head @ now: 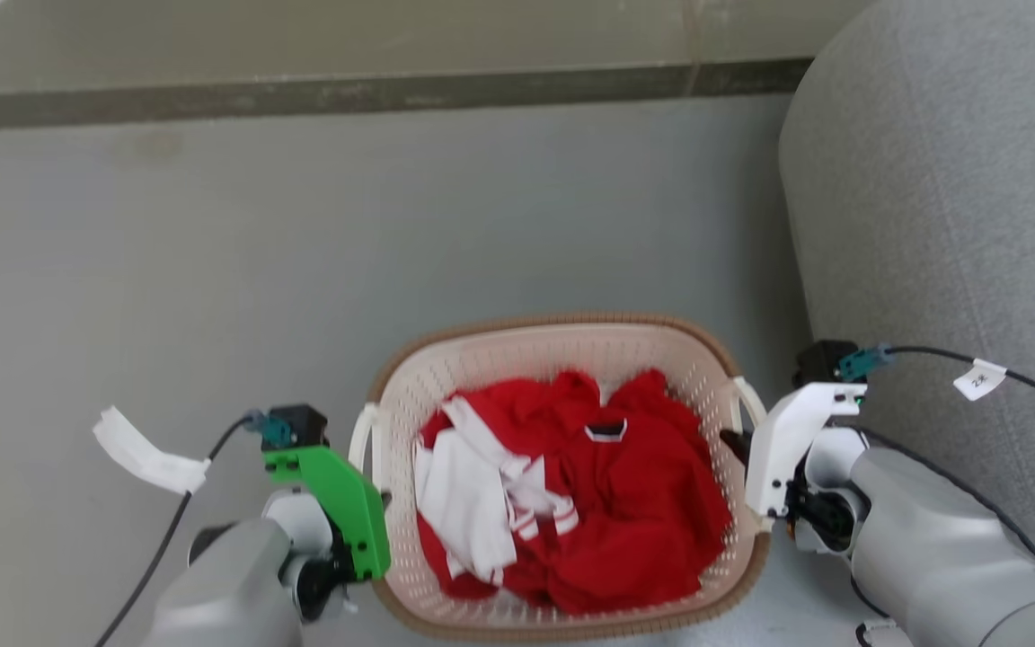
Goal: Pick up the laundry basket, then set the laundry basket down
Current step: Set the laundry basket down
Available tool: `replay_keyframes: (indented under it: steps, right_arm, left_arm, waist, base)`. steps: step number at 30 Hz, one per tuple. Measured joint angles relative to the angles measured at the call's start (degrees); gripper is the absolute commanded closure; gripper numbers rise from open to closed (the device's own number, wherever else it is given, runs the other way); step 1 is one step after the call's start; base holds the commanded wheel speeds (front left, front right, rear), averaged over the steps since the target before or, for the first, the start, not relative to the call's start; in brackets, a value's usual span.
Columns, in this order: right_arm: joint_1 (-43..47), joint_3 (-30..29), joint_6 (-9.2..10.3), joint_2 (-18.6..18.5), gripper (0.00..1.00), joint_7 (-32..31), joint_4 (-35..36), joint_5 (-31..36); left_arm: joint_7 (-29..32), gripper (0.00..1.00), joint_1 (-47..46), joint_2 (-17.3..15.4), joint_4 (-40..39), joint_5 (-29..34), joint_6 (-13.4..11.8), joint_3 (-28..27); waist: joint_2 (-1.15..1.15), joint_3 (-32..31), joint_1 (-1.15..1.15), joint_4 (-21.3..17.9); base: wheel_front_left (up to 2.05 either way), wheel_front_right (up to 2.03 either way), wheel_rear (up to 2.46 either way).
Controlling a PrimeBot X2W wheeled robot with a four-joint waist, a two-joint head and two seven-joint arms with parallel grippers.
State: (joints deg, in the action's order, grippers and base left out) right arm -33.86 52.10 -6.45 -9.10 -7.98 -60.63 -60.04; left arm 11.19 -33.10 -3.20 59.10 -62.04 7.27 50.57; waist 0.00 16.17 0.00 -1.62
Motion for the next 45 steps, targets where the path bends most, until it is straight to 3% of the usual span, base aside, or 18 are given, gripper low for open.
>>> replay_keyframes:
  steps: [45]
  right_arm:
    - [-11.17, 0.82, -0.01, -1.77, 1.00, 12.60, 3.31, -0.45]
  left_arm:
    - [-14.45, 1.00, -14.61, 1.14, 5.56, 3.81, 0.10, -0.03]
  waist:
    - [0.00, 27.39, 0.00, 1.77]
  base:
    - [0.00, 0.00, 0.00]
